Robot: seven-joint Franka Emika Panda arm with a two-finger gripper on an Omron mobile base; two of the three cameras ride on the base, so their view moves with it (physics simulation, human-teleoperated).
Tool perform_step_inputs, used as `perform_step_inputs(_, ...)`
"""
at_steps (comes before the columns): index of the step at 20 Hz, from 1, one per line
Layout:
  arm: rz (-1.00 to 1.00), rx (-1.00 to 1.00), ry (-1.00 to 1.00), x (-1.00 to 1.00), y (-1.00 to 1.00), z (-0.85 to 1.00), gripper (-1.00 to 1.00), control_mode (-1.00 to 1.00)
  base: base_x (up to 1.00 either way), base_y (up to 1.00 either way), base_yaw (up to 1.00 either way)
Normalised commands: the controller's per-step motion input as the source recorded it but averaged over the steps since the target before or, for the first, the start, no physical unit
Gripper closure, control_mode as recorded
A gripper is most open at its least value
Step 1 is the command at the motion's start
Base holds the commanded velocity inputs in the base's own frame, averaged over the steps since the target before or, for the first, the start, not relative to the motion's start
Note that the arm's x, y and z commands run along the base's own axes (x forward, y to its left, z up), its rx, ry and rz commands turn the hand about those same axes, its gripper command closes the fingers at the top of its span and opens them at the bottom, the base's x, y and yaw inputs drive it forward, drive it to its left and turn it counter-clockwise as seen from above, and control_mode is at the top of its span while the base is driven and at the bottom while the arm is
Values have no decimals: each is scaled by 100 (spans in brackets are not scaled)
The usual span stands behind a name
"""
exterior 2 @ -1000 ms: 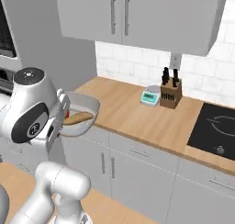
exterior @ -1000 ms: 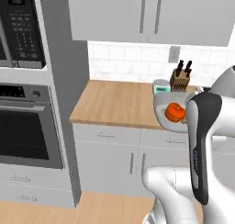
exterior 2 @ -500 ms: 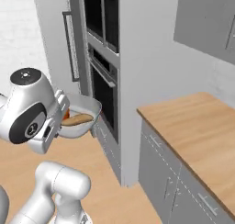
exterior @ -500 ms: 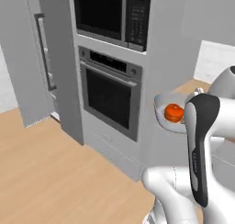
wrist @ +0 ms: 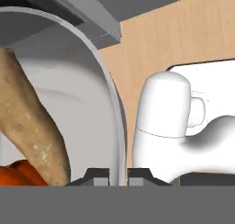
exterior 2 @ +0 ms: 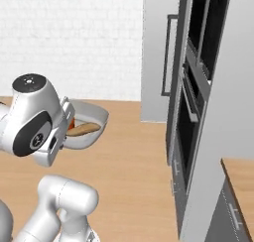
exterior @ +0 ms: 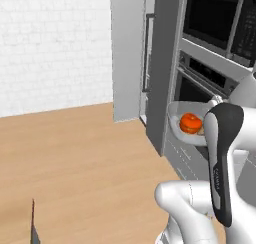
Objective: Take the meat container that has the chicken drumstick and place it on the second highest rack of the freezer. Then take the vegetable container that has the squash and sweet potato and place it on the highest rack of the freezer.
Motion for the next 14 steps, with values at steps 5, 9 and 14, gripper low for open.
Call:
perform_step_inputs(5,0,0,0,0,0,0,100,100,100,7,19)
perform_step_inputs(9,0,0,0,0,0,0,100,100,100,17,6)
perform_step_inputs(14,0,0,0,0,0,0,100,100,100,14,6)
